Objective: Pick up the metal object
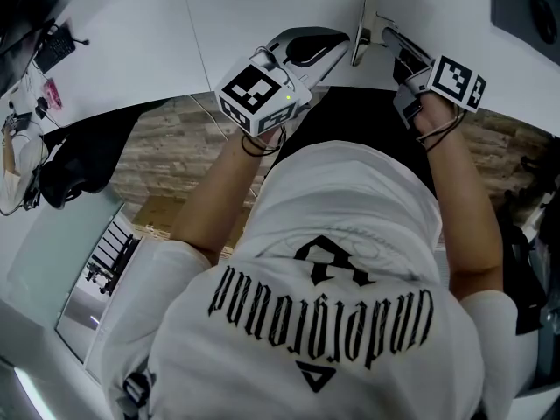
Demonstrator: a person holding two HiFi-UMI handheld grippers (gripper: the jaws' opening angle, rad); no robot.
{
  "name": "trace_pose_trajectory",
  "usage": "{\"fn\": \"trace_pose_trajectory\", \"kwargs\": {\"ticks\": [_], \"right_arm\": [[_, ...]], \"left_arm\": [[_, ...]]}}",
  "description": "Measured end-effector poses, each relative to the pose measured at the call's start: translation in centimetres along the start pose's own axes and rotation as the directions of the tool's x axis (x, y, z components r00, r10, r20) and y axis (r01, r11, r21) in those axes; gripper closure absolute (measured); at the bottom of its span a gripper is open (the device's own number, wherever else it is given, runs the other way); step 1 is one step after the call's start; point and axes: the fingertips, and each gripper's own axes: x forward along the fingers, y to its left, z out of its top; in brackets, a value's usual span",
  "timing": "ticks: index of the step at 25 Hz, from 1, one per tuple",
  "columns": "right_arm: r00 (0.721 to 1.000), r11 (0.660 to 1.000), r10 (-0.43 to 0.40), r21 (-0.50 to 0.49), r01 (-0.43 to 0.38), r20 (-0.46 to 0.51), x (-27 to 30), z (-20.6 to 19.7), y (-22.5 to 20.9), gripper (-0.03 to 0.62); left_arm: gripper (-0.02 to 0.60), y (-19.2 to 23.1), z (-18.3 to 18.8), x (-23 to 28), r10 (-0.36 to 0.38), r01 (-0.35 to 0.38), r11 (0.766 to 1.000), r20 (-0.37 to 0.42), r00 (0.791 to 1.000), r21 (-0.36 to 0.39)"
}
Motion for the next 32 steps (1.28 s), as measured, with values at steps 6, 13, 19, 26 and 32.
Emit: {"fn": "trace_pose_trajectory", "kwargs": {"ticks": [6, 13, 19, 26, 32], "right_arm": [[0.999, 0.998, 0.039, -0.044, -0.038, 0.026, -1.2, 0.4, 2.7, 0.576], [0.988, 0.980, 0.138, -0.154, -0.126, 0.070, -3.0, 1.9, 8.4, 0.576], [0.968, 0.943, 0.224, -0.273, -0.187, 0.110, -5.6, 3.2, 14.3, 0.576], [0.942, 0.873, 0.292, -0.450, -0.190, 0.167, -10.1, 4.7, 21.1, 0.576], [0.895, 0.768, 0.403, -0.603, -0.218, 0.190, -14.1, 5.8, 27.6, 0.577]], "left_arm": [[0.566, -0.7, 1.0, -1.4, 0.011, -0.011, 1.000, 0.025, 1.000, 0.022], [0.566, -1.4, 3.3, -4.1, 0.027, -0.032, 0.997, 0.073, 0.997, 0.070], [0.566, -2.6, 6.5, -6.8, 0.034, -0.050, 0.991, 0.131, 0.991, 0.125], [0.566, -4.6, 10.9, -9.7, 0.030, -0.073, 0.975, 0.200, 0.979, 0.209], [0.566, -6.4, 14.4, -11.1, 0.016, -0.091, 0.948, 0.241, 0.970, 0.304]]}}
